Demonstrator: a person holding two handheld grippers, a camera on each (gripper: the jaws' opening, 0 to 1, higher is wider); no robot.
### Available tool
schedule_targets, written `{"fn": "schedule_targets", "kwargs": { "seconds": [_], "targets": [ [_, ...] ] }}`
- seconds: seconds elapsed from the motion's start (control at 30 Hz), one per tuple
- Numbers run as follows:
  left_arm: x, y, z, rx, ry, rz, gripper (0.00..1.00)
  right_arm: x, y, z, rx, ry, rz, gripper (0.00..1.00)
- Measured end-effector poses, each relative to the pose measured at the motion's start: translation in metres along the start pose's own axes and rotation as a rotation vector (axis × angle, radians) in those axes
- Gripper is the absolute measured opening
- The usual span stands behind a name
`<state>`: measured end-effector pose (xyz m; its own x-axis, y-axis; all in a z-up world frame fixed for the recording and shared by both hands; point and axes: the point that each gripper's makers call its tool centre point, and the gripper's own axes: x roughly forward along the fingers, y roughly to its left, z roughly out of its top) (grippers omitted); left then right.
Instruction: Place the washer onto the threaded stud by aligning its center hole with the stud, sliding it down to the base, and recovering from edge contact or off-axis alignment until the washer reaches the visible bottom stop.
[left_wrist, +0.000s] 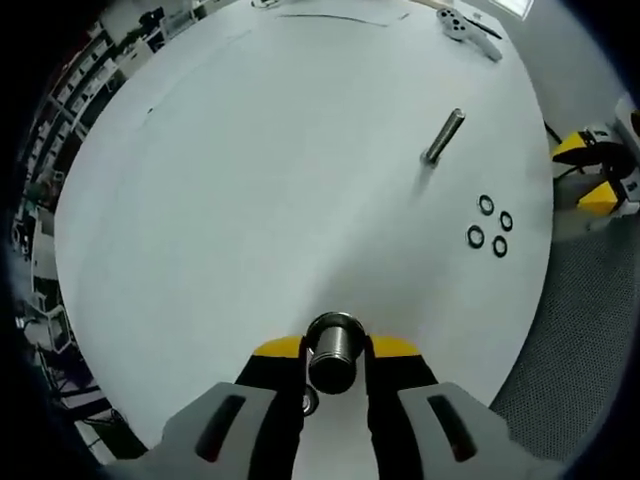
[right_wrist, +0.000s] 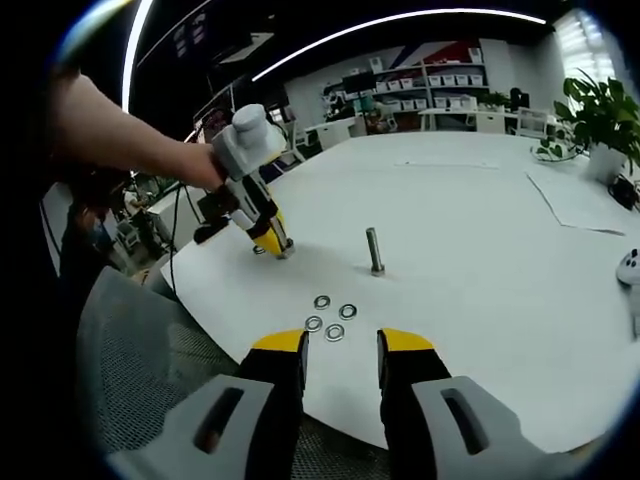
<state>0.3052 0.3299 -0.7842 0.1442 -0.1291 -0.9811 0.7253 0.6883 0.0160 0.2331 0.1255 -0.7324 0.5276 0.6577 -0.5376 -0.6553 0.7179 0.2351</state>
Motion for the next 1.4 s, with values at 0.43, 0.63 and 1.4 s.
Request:
{"fn": "schedule_targets", "kwargs": {
  "seconds": [0.43,0.63,1.4],
  "targets": [
    [-0.004,0.003,-0.013,-0.063,-0.034,0.0,0.29,0.0,0.0,0.0,-0.004,0.006,0.004,0.3],
    [-0.008,0.013,-0.028,-0.096,-0.025,0.019,0.3,0.001,0.0,-0.001,-0.006,0.011,0.008,0.29],
    [0.0,0.03,-0.057,-0.144,0.034,0.043,0.31,0.002,0.002,-0.003,-0.014,0.019,0.013,0.28]
  ]
}}
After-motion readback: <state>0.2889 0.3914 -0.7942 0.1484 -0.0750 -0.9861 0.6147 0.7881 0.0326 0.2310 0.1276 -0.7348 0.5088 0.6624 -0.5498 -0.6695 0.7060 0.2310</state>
